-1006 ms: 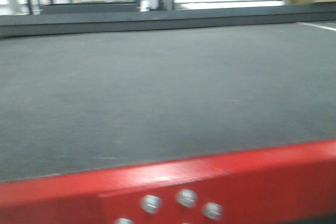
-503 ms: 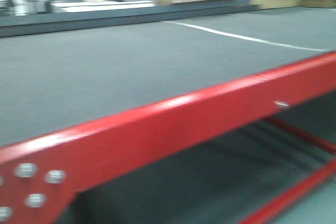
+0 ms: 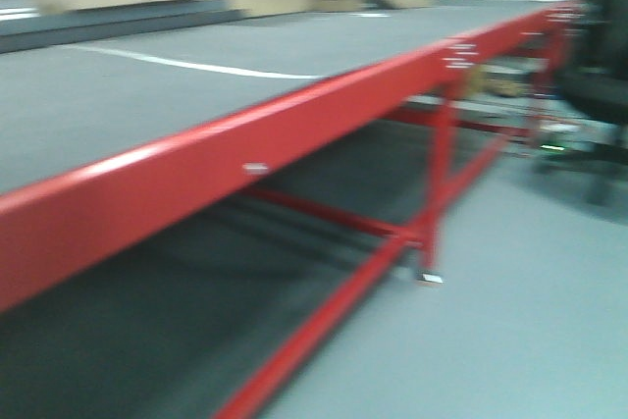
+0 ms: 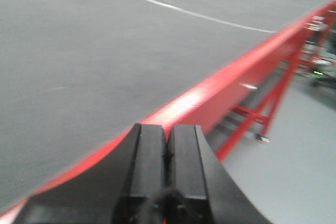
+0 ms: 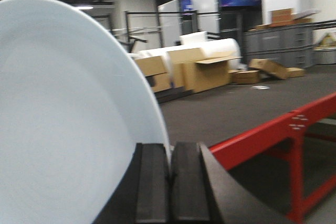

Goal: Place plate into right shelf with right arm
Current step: 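Drive the base away from the table toward the steel shelf rack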

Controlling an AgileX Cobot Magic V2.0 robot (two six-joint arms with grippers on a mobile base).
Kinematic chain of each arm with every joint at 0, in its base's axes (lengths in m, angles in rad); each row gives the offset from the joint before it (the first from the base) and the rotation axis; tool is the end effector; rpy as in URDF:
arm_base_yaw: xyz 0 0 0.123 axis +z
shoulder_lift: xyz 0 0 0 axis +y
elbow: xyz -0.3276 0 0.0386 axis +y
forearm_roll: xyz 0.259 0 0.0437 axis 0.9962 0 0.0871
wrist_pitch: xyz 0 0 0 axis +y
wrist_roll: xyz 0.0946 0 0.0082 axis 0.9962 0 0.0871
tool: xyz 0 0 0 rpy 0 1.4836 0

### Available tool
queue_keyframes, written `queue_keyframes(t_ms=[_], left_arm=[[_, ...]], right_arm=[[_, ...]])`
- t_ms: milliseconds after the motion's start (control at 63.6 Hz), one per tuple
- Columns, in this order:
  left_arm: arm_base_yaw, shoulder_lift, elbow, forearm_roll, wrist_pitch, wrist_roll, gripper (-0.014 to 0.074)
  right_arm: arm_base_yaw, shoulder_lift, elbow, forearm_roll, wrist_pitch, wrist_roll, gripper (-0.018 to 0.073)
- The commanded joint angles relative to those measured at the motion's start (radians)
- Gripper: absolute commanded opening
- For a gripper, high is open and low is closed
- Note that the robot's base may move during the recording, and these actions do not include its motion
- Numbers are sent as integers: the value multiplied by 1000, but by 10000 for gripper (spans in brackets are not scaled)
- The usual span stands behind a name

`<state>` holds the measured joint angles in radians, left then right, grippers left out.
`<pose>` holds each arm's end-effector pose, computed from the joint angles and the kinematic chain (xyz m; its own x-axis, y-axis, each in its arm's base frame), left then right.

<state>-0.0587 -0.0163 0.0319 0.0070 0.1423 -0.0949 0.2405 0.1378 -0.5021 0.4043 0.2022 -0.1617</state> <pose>0.0261 -0.0014 0.1891 -0.0753 -0.0836 -0.9937 0.0513 0.9948 -0.0876 -0.0031 0.0070 0.3641 0.1750 0.2821 -0.9433 -0.3622 0.9093 0.2048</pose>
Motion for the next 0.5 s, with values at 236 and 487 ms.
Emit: queue_keyframes(t_ms=[236,487], left_arm=[[-2,-6,9,0,-90,-6,-47],[-2,-6,9,0,-90,-6,-47]], right_arm=[[-3,13,-26,2,-98,-5,56],[-3,13,-26,2,-98,-5,56]])
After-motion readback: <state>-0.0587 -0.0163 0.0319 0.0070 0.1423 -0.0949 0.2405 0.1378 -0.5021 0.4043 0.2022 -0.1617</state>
